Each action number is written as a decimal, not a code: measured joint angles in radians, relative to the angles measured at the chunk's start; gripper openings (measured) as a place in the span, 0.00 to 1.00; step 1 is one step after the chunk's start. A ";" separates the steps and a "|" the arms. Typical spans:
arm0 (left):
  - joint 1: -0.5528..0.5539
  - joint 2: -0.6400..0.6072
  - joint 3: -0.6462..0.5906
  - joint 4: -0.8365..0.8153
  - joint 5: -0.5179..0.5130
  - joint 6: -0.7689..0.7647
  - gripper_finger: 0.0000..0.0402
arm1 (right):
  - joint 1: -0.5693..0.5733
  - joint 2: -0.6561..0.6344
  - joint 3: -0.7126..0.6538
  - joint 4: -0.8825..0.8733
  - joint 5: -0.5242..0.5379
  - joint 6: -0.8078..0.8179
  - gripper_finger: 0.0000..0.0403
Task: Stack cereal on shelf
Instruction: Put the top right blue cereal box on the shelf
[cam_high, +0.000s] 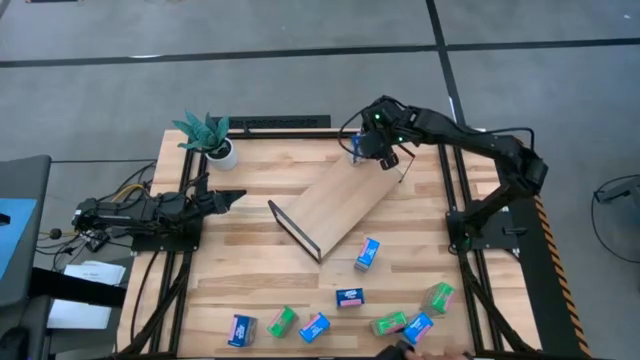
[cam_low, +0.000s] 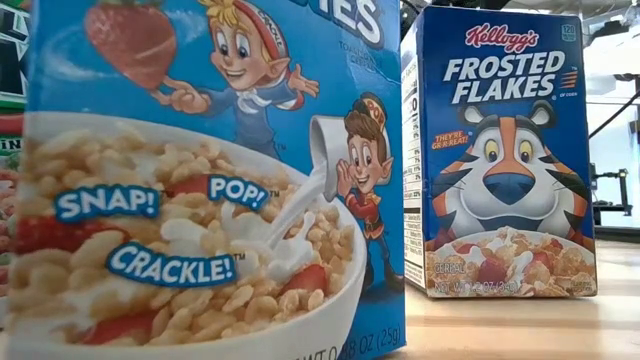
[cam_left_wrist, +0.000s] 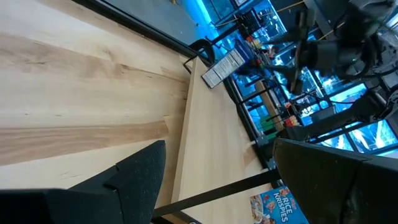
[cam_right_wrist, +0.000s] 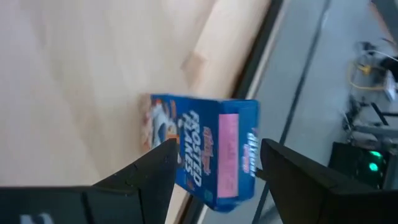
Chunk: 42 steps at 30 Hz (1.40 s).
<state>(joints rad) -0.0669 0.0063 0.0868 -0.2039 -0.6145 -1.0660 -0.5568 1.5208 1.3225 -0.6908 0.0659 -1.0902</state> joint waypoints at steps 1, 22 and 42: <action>0.000 0.000 0.000 0.000 0.000 0.000 0.71 | 0.003 -0.007 0.012 -0.006 0.001 0.018 0.64; 0.000 0.000 0.000 -0.001 -0.019 -0.001 0.71 | -0.124 -0.126 -0.023 -0.164 -0.223 0.544 0.29; 0.000 0.000 0.000 -0.001 -0.039 0.006 0.71 | -0.113 -0.125 -0.113 -0.055 -0.223 0.592 0.06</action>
<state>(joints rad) -0.0669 0.0063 0.0864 -0.2049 -0.6540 -1.0601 -0.6701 1.3956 1.2098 -0.7454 -0.1570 -0.4984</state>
